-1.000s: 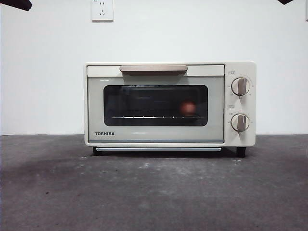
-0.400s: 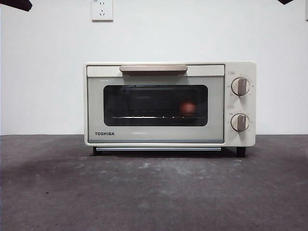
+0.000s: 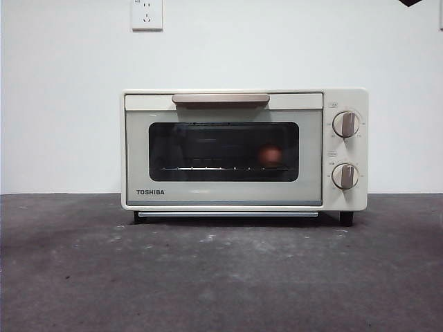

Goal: Eggoven

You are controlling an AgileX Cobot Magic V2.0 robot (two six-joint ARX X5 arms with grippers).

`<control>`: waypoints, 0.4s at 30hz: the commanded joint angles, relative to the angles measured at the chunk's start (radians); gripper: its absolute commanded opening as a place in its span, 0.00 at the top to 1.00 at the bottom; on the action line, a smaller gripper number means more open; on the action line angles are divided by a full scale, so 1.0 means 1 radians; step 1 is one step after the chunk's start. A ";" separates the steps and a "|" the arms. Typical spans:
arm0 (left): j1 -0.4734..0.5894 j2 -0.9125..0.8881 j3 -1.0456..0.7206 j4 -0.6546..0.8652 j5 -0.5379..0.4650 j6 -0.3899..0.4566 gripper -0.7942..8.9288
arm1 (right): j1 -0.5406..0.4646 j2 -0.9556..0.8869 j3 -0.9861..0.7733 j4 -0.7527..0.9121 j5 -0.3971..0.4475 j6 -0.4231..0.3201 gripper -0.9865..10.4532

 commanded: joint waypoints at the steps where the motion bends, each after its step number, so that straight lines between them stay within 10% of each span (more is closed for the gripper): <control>1: 0.048 -0.090 -0.104 0.108 -0.040 0.060 0.91 | 0.005 0.005 0.014 0.010 0.001 -0.002 0.91; 12: 0.121 -0.377 -0.472 0.193 -0.092 0.061 0.91 | 0.005 0.000 0.015 0.010 0.001 -0.002 0.91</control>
